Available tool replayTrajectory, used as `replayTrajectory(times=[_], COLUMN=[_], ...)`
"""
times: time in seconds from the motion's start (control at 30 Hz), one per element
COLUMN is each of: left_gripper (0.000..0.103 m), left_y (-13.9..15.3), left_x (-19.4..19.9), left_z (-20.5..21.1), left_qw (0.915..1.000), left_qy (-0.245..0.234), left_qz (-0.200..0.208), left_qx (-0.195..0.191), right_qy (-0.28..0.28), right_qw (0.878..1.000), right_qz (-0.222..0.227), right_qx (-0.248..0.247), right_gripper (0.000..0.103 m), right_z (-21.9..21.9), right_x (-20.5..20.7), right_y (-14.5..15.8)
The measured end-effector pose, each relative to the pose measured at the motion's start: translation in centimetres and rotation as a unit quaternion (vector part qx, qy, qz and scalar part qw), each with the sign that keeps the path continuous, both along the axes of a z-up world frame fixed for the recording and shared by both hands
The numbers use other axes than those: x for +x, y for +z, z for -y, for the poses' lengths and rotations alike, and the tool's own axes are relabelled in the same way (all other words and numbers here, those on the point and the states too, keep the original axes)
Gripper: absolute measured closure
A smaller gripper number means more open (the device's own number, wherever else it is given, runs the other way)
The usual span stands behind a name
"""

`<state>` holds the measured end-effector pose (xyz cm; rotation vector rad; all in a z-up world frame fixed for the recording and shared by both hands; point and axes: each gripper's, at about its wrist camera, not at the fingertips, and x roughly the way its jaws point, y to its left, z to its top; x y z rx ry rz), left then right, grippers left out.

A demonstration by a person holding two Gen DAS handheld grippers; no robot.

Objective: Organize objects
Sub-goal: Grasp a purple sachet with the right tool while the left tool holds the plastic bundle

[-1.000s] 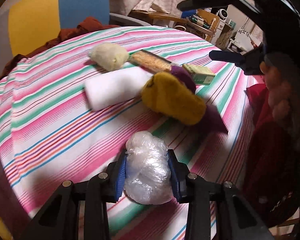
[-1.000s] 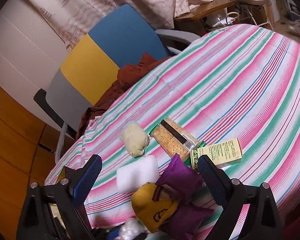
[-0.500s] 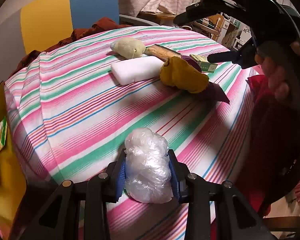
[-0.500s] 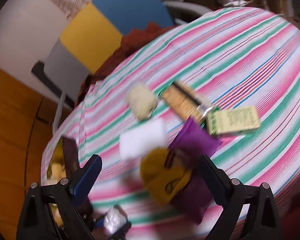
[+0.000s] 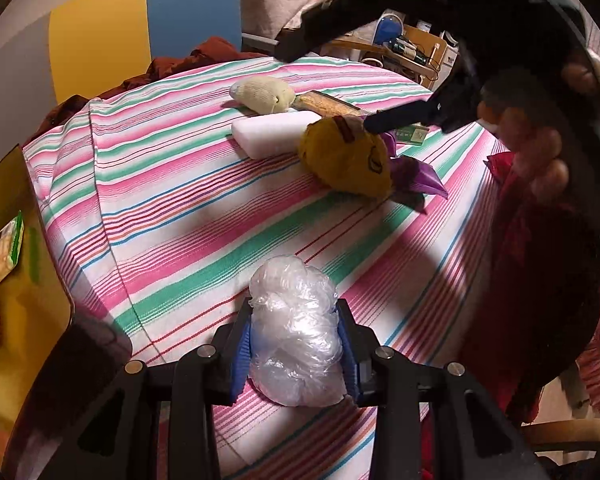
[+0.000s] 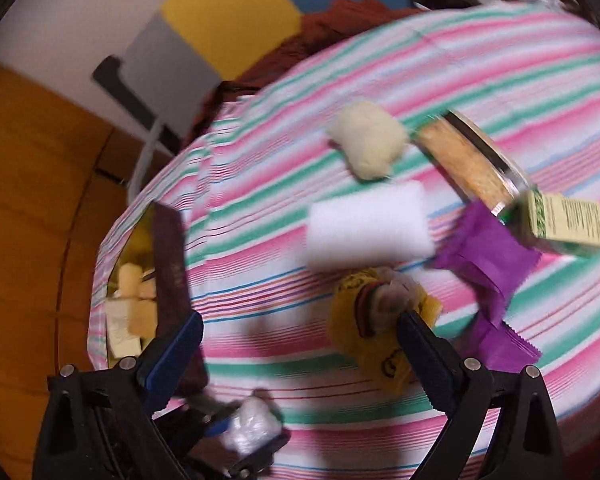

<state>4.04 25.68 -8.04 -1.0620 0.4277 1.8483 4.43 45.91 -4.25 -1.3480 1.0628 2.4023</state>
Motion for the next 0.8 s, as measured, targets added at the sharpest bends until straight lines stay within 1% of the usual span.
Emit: replayTrajectory(times=[0.03,0.1,0.2,0.27,0.3,0.33,0.43,0.47,0.57,0.73,0.77,0.8], left_gripper=[0.066,0.066,0.066,0.066,0.066,0.066,0.065,0.065,0.065,0.064,0.064,0.064], left_y=[0.0,0.1,0.1,0.1,0.1,0.1,0.1,0.1,0.1,0.0,0.1,0.1], left_x=[0.0,0.0,-0.1,-0.2,-0.3,-0.3,-0.4,-0.4,-0.5,-0.5,-0.5,-0.5], left_z=[0.0,0.1,0.4,0.5,0.6,0.6,0.6,0.6,0.7,0.7,0.7,0.7], left_qw=[1.0,1.0,0.9999,0.9998,0.9997,0.9996,0.9996,0.9996,0.9995,0.9995,0.9995,0.9995], left_qy=[0.001,0.002,0.003,0.005,0.005,0.005,0.006,0.006,0.007,0.006,0.006,0.006], left_qz=[0.001,0.003,0.009,0.014,0.017,0.018,0.019,0.02,0.021,0.02,0.021,0.021], left_qx=[0.001,0.004,0.011,0.016,0.018,0.019,0.021,0.021,0.022,0.021,0.021,0.021], right_qy=[0.004,0.012,0.031,0.051,0.069,0.08,0.123,0.138,0.158,0.175,0.18,0.186], right_qw=[1.0,0.998,0.99,0.981,0.973,0.968,0.948,0.941,0.929,0.915,0.911,0.908], right_qz=[0.009,0.044,0.1,0.143,0.17,0.182,0.23,0.247,0.276,0.31,0.317,0.325], right_qx=[0.013,0.044,0.091,0.122,0.143,0.151,0.181,0.187,0.191,0.19,0.192,0.19], right_gripper=[0.005,0.005,0.005,0.005,0.005,0.005,0.005,0.005,0.005,0.006,0.009,0.018], right_z=[0.1,-0.1,-0.8,-1.1,-1.1,-1.3,-1.1,-0.9,-1.0,-1.9,-2.0,-2.2], right_x=[0.1,0.3,1.2,1.7,2.1,2.3,2.7,2.6,2.1,1.0,1.0,1.0], right_y=[0.4,0.7,1.1,1.1,1.0,0.8,-0.2,-0.9,-2.5,-5.2,-5.6,-6.2])
